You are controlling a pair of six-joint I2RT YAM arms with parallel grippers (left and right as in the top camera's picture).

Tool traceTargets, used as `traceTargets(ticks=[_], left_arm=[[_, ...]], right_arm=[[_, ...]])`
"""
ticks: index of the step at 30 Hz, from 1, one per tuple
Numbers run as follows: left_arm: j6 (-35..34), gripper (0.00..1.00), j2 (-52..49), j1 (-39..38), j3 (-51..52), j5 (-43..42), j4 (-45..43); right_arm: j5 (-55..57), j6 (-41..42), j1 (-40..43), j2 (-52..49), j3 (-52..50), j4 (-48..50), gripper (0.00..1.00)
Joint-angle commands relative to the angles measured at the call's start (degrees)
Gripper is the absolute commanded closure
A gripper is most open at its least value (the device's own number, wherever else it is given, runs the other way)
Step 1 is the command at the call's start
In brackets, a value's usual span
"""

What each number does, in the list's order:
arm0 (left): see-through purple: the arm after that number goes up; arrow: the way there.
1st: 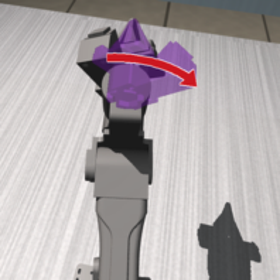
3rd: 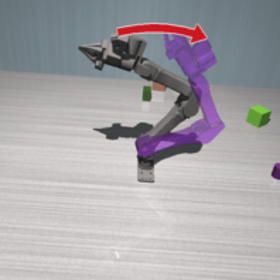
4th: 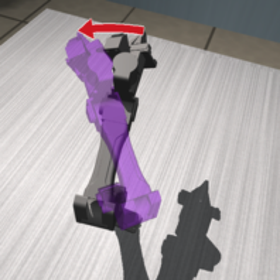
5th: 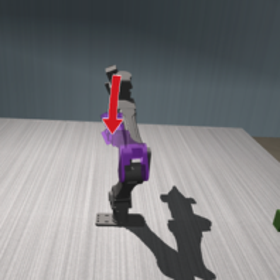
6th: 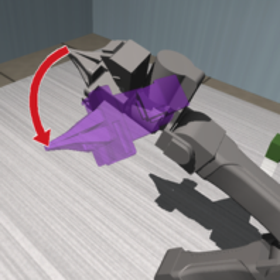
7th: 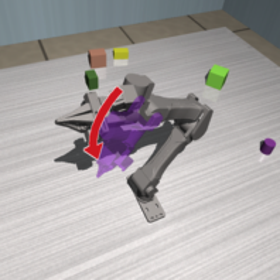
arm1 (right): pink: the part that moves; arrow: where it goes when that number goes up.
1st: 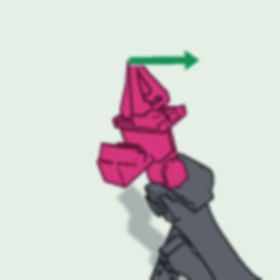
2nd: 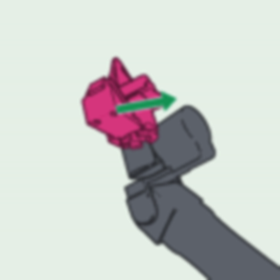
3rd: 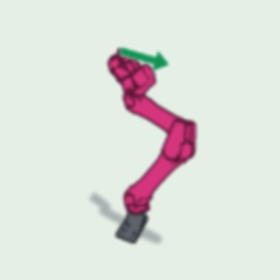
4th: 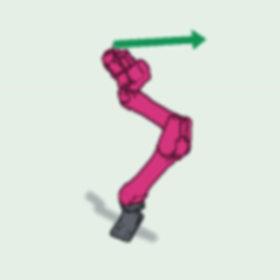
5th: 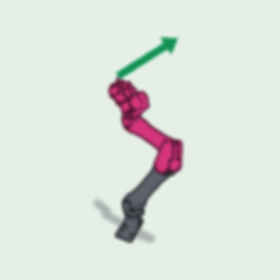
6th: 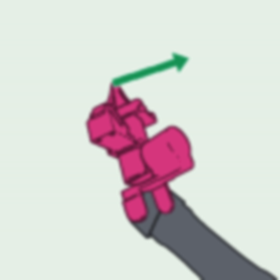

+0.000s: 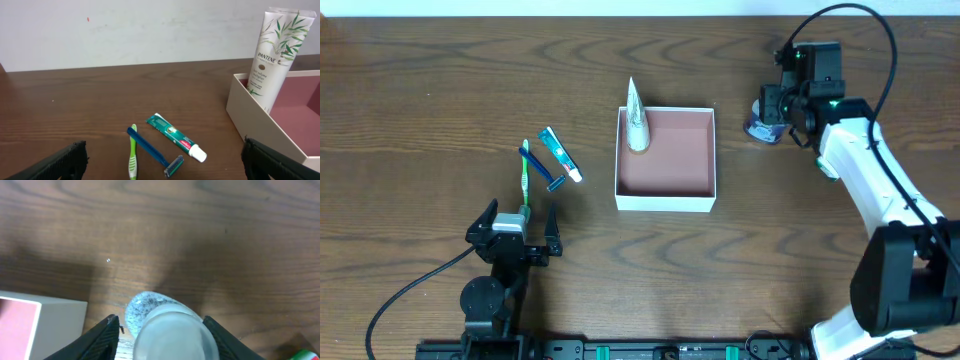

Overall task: Pack container
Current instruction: 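Grasp the clear pump bottle with the right gripper, then carry the pump bottle into the box beside the tube and lower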

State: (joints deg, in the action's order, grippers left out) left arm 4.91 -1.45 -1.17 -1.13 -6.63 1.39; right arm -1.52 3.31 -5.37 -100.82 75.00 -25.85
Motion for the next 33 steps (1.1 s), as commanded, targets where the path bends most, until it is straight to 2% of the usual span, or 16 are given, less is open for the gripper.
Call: traceTargets(ticks=[1, 7, 15, 33], left_arm=[[-0.02, 0.02, -0.02, 0.28, 0.90, -0.61, 2.05], [-0.02, 0.02, -0.02, 0.28, 0.90, -0.61, 2.05], [-0.02, 0.02, -0.02, 0.28, 0.90, -0.61, 2.03], [-0.02, 0.02, -0.02, 0.28, 0.90, -0.61, 2.05]], right_arm=[[-0.44, -0.44, 0.13, -0.20, -0.22, 0.35, 0.54], [-0.44, -0.44, 0.17, -0.20, -0.22, 0.44, 0.74], [-0.44, -0.44, 0.17, -0.17, -0.11, 0.96, 0.92], [-0.48, -0.46, -0.28, 0.98, 7.65, -4.94, 0.98]])
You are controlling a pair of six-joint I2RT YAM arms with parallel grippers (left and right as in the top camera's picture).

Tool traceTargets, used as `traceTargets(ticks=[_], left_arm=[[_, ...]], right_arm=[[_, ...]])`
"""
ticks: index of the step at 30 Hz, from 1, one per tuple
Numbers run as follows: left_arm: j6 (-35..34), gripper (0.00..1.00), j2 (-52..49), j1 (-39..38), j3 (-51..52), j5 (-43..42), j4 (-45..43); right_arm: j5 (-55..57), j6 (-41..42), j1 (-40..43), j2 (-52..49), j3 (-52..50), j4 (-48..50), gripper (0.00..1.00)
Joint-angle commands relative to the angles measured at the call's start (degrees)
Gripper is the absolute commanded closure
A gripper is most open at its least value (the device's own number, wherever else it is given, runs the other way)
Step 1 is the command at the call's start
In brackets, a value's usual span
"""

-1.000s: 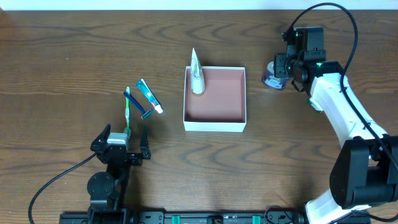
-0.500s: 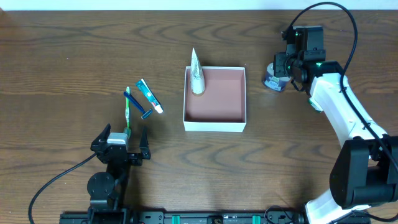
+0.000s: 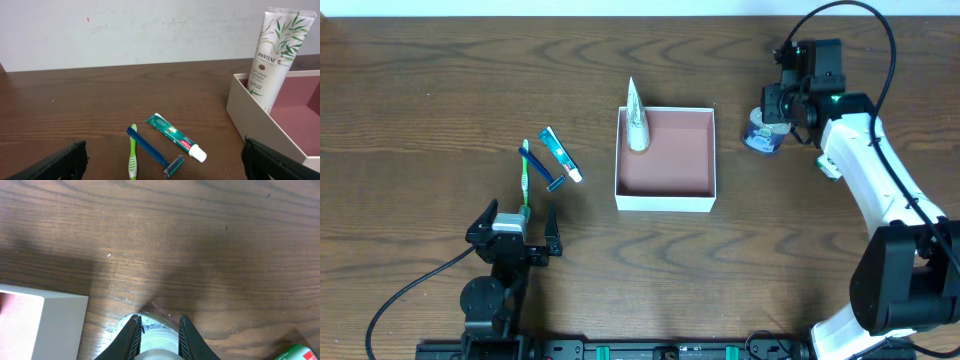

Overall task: Pack container
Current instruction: 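Carry the pump bottle into the box beside the tube and lower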

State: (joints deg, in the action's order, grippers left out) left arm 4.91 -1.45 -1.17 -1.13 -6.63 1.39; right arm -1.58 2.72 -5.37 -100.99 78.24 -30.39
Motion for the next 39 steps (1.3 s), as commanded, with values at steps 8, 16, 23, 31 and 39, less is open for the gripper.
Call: traceTargets(ticks=[8, 16, 23, 31, 39], left_arm=[[-0.02, 0.02, -0.02, 0.28, 0.90, -0.61, 2.05], [-0.02, 0.02, -0.02, 0.28, 0.90, -0.61, 2.05], [-0.02, 0.02, -0.02, 0.28, 0.90, -0.61, 2.05], [-0.02, 0.02, -0.02, 0.28, 0.90, -0.61, 2.05], [-0.02, 0.02, -0.02, 0.28, 0.90, -0.61, 2.05]], right_arm=[[-1.09, -0.04, -4.68, 4.94, 16.24, -10.29, 0.99], [-1.60, 0.00, -14.56, 7.65, 20.06, -13.55, 0.98], [-1.46, 1.57, -18.12, 7.10, 20.00, -13.29, 0.98], [-1.88, 3.04, -20.24, 3.39, 19.96, -11.30, 0.98], [-1.81, 2.99, -22.97, -1.07, 19.96, -8.81, 0.98]])
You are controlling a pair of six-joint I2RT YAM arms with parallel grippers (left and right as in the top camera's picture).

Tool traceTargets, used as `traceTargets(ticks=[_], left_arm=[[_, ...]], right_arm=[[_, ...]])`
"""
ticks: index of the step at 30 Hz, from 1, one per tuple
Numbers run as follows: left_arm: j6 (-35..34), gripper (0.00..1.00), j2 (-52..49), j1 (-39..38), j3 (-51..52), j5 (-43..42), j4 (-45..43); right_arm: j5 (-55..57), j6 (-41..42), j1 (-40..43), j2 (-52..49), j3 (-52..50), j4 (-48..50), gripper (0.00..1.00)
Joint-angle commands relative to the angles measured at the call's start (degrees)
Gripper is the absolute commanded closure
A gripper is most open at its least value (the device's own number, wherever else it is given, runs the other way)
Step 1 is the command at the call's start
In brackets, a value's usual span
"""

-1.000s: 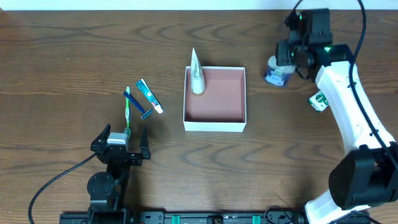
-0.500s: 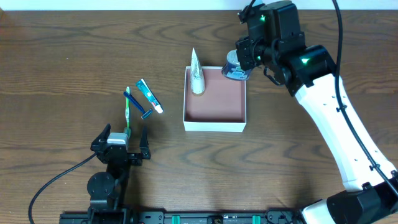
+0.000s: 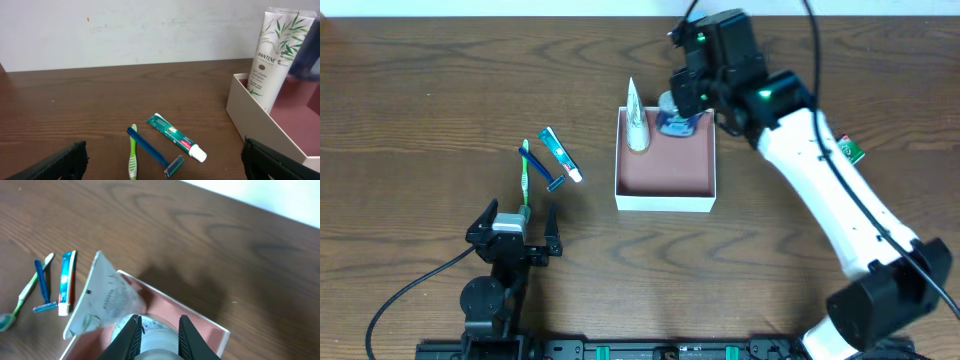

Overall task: Pack container
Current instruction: 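Carry the pump bottle into the box beside the tube and lower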

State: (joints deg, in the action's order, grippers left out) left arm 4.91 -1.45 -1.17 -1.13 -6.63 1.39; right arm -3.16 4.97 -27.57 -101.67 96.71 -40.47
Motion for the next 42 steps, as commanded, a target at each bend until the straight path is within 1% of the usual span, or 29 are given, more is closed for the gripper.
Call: traceTargets(ticks=[1, 19, 28, 42], left_arm=[[-0.02, 0.02, -0.02, 0.28, 0.90, -0.61, 2.05], [-0.02, 0.02, -0.02, 0.28, 0.90, -0.61, 2.05], [-0.02, 0.02, -0.02, 0.28, 0.90, -0.61, 2.05], [-0.02, 0.02, -0.02, 0.28, 0.90, -0.61, 2.05]], right_arm=[[-0.26, 0.74, -0.83, -0.70, 1.49, 1.38, 0.98], [-0.33, -2.78, -1.22, -6.47, 1.42, 5.11, 0.99], [-0.31, -5.11, -1.22, -9.11, 1.42, 5.90, 0.98], [-0.31, -5.97, -1.22, -11.54, 1.42, 7.48, 0.99]])
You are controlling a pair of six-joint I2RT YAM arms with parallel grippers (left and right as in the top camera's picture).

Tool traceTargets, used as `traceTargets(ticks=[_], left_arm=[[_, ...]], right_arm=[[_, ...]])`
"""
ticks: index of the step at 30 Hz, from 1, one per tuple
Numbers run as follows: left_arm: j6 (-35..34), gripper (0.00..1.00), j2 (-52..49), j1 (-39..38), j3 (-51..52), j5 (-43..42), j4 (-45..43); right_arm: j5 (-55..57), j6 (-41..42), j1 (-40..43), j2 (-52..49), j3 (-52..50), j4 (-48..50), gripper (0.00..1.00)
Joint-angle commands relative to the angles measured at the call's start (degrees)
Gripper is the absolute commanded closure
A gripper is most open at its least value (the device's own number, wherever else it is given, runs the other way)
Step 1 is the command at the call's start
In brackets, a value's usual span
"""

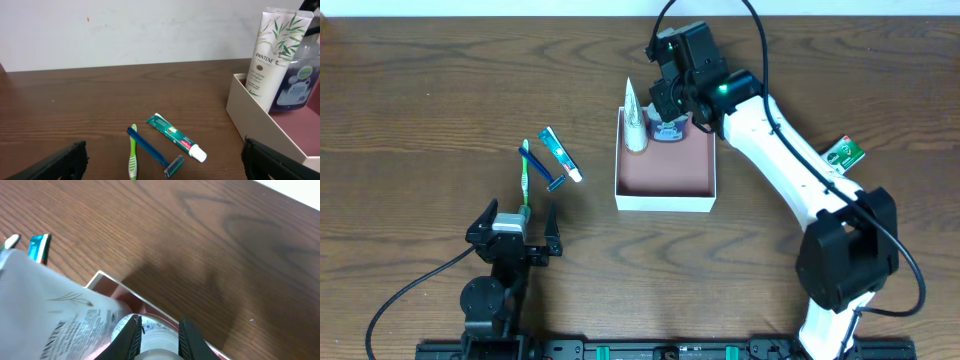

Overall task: Pack container
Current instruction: 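Carry the pump bottle into the box beside the tube and lower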

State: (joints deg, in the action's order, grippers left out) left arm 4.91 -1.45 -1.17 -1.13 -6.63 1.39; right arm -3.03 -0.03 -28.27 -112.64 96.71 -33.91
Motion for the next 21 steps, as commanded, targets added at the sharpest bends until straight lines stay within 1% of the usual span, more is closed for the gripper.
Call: traceTargets(ticks=[1, 6, 12, 14, 18, 20, 21], left_arm=[[-0.02, 0.02, -0.02, 0.28, 0.90, -0.61, 2.05], [-0.02, 0.02, -0.02, 0.28, 0.90, -0.59, 2.05], [-0.02, 0.02, -0.02, 0.28, 0.90, -0.61, 2.05], [-0.02, 0.02, -0.02, 0.28, 0.90, -0.61, 2.05], [-0.02, 0.02, -0.02, 0.28, 0.90, -0.61, 2.05], [-0.02, 0.02, -0.02, 0.28, 0.90, -0.61, 2.05], [-0.02, 0.02, -0.02, 0.28, 0.90, -0.61, 2.05]], right_arm=[[-0.44, -0.94, -0.52, -0.81, 1.42, 1.01, 0.99], [-0.42, -0.96, -0.52, -0.92, 1.42, 1.38, 0.99], [-0.44, -1.36, -0.50, -0.94, 1.40, 1.57, 0.96], [-0.42, -1.38, -0.48, -0.94, 1.40, 1.60, 0.92], [-0.42, -1.38, -0.50, -0.94, 1.40, 1.60, 0.77], [-0.42, -1.38, -0.50, -0.94, 1.40, 1.57, 0.73], [-0.42, -1.36, -0.50, -0.94, 1.40, 1.55, 0.73]])
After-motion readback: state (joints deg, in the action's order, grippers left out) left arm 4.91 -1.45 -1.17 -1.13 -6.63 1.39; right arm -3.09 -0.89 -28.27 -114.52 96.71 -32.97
